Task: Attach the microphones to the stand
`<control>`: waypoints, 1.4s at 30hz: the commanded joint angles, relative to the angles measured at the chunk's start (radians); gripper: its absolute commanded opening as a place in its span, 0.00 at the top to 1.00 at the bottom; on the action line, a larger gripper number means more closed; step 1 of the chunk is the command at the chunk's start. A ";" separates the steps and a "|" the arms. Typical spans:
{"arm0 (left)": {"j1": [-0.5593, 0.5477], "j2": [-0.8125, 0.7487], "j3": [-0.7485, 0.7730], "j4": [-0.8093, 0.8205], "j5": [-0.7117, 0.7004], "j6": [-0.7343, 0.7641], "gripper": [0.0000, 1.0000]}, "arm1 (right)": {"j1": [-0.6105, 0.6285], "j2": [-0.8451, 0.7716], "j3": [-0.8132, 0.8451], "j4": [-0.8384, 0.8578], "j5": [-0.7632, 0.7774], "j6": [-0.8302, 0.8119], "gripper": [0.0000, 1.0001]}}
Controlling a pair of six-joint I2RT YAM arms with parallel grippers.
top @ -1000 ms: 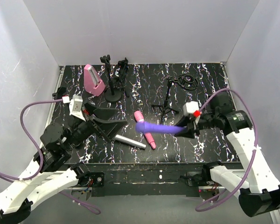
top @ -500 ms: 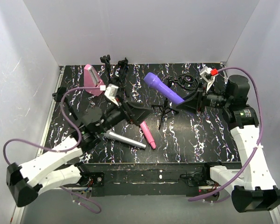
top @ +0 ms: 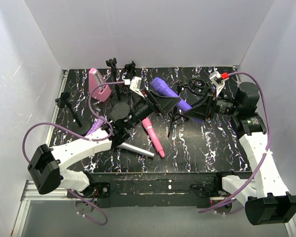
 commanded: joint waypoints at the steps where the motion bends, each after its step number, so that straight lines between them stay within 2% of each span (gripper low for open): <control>1: -0.008 0.022 0.071 0.014 -0.102 -0.017 0.51 | -0.002 -0.026 -0.005 0.113 -0.060 0.043 0.99; 6: -0.008 0.016 0.109 -0.060 -0.125 0.047 0.95 | -0.005 -0.045 -0.019 0.104 -0.067 0.022 0.99; 7: -0.007 0.013 0.121 -0.075 -0.113 0.077 1.00 | -0.010 -0.049 -0.019 0.098 -0.066 0.011 0.93; 8: -0.005 0.013 0.146 -0.119 -0.105 0.123 1.00 | -0.022 -0.051 -0.013 0.072 -0.063 -0.018 0.74; 10: -0.002 0.004 0.198 -0.218 -0.104 0.205 1.00 | -0.091 -0.066 0.021 -0.041 -0.031 -0.121 0.30; 11: 0.003 0.001 0.228 -0.267 -0.099 0.241 1.00 | -0.166 -0.079 0.024 -0.058 -0.026 -0.147 0.19; 12: 0.010 0.004 0.264 -0.316 -0.096 0.274 1.00 | -0.227 -0.091 0.024 -0.077 -0.041 -0.172 0.17; 14: 0.032 0.024 0.362 -0.437 -0.061 0.320 1.00 | -0.368 -0.118 0.027 -0.170 -0.070 -0.260 0.14; 16: 0.049 0.067 0.478 -0.518 -0.009 0.361 1.00 | -0.451 -0.158 0.010 -0.254 -0.090 -0.361 0.13; 21: 0.053 0.260 0.828 -0.687 0.080 0.432 1.00 | -0.570 -0.240 -0.108 -0.377 -0.116 -0.534 0.13; 27: 0.055 0.495 1.147 -0.789 0.091 0.527 1.00 | -0.651 -0.318 -0.349 -0.221 -0.136 -0.493 0.11; 35: 0.047 0.751 1.548 -0.927 0.089 0.656 1.00 | -0.700 -0.356 -0.439 -0.120 -0.165 -0.469 0.10; 42: 0.024 0.796 1.608 -0.967 0.054 0.775 1.00 | -0.700 -0.362 -0.444 -0.110 -0.162 -0.472 0.10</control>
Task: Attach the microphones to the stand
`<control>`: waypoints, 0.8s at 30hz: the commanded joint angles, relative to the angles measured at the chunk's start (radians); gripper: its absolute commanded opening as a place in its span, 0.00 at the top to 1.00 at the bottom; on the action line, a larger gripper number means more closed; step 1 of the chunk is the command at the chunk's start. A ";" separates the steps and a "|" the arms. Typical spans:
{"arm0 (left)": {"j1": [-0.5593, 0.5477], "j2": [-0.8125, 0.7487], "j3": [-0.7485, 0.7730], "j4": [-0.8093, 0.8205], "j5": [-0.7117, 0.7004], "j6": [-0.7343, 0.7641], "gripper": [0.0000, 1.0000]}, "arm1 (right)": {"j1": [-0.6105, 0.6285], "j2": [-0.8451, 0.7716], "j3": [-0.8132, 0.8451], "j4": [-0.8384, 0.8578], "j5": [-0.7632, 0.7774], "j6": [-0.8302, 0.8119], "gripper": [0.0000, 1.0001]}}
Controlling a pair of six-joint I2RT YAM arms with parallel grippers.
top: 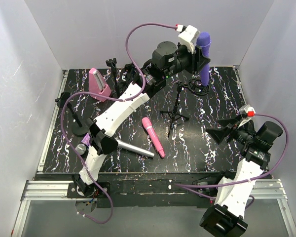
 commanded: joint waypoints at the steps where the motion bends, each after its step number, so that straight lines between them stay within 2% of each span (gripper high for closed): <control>1: -0.024 -0.047 0.059 -0.027 -0.027 0.119 1.00 | -0.006 -0.002 -0.006 0.052 -0.018 -0.006 0.10; 10: -0.041 -0.033 0.065 -0.055 -0.042 0.229 1.00 | -0.006 0.006 -0.007 0.059 -0.012 -0.006 0.10; 24: -0.047 -0.062 -0.018 -0.083 -0.080 0.297 1.00 | -0.009 0.008 -0.009 0.057 -0.004 -0.012 0.10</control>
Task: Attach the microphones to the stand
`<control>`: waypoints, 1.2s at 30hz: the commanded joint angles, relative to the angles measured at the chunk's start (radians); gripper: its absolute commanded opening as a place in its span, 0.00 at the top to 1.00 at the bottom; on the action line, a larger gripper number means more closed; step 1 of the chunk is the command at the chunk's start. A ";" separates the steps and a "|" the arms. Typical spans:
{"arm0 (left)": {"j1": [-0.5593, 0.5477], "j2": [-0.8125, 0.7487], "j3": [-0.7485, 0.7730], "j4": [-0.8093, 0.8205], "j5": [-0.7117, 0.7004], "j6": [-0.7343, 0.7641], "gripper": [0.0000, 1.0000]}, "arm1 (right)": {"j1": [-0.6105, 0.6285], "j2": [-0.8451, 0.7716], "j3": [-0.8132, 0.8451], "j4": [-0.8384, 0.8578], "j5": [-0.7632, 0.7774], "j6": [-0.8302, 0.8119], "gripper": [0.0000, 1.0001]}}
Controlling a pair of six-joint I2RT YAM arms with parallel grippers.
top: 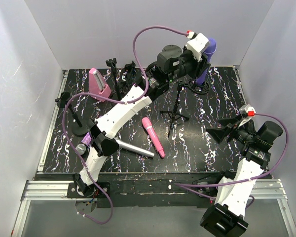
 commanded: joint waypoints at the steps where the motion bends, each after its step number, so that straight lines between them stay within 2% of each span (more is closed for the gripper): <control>1: -0.008 -0.064 -0.052 -0.027 -0.025 0.040 1.00 | -0.008 -0.001 -0.006 0.038 -0.006 -0.012 0.10; 9: -0.023 -0.050 -0.063 -0.079 -0.012 0.066 1.00 | -0.008 -0.001 -0.007 0.041 -0.005 -0.012 0.10; 13: -0.027 -0.042 -0.078 -0.093 -0.022 0.067 0.80 | -0.010 0.002 -0.009 0.042 -0.005 -0.014 0.10; 16: -0.027 -0.039 -0.075 -0.091 -0.027 0.040 0.55 | -0.010 0.004 -0.010 0.044 -0.006 -0.012 0.10; 20: -0.027 -0.037 -0.063 -0.078 -0.056 0.000 0.30 | -0.013 0.004 -0.010 0.045 -0.005 -0.012 0.10; 28: -0.027 -0.120 -0.118 -0.033 -0.064 -0.043 0.12 | -0.016 0.005 -0.015 0.045 -0.009 -0.017 0.09; 31: -0.025 -0.214 -0.215 -0.004 -0.094 -0.054 0.02 | -0.014 0.005 -0.013 0.042 -0.011 -0.020 0.09; 36: 0.021 -0.431 -0.471 -0.035 -0.143 -0.120 0.02 | -0.016 -0.007 -0.017 0.027 -0.005 -0.037 0.08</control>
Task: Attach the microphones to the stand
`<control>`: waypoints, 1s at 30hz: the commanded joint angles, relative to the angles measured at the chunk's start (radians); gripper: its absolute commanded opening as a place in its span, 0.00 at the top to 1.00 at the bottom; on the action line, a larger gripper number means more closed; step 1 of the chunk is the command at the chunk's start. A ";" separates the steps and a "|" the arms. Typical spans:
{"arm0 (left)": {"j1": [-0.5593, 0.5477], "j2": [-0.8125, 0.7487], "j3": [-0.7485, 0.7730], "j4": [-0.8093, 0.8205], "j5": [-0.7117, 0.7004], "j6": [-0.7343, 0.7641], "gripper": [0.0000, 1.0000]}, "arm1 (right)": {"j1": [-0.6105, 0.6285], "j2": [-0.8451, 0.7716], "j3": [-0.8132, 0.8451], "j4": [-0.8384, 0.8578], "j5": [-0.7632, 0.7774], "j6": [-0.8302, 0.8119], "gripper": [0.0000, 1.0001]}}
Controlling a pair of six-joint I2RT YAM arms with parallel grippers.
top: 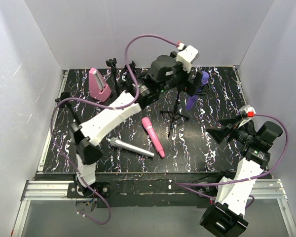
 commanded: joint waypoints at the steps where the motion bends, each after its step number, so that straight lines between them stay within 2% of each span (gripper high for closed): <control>1: 0.055 -0.277 -0.183 -0.004 -0.062 -0.084 0.02 | -0.009 -0.016 -0.002 0.009 -0.005 -0.024 0.08; 5: 0.185 -0.487 -0.427 -0.029 -0.072 -0.188 0.02 | -0.007 -0.016 -0.003 0.010 -0.013 -0.024 0.07; 8: 0.275 -0.601 -0.538 -0.062 -0.107 -0.225 0.02 | -0.009 -0.010 -0.003 0.018 -0.020 -0.018 0.07; 10: 0.316 -0.624 -0.572 -0.101 -0.140 -0.226 0.02 | -0.007 -0.005 -0.006 0.024 -0.020 -0.012 0.07; 18: 0.471 -0.527 -0.511 -0.271 -0.243 -0.279 0.02 | -0.009 0.001 -0.011 0.027 -0.013 -0.012 0.07; 24: 0.554 -0.423 -0.474 -0.273 -0.237 -0.320 0.02 | -0.009 0.002 -0.014 0.029 -0.008 -0.012 0.07; 27: 0.565 -0.351 -0.419 -0.259 -0.294 -0.345 0.02 | -0.009 0.007 -0.014 0.030 -0.010 -0.012 0.07; 28: 0.565 -0.326 -0.390 -0.257 -0.314 -0.354 0.05 | -0.007 0.010 -0.014 0.030 -0.008 -0.012 0.07; 30: 0.565 -0.285 -0.341 -0.259 -0.341 -0.364 0.17 | -0.009 0.010 -0.014 0.030 -0.007 -0.013 0.07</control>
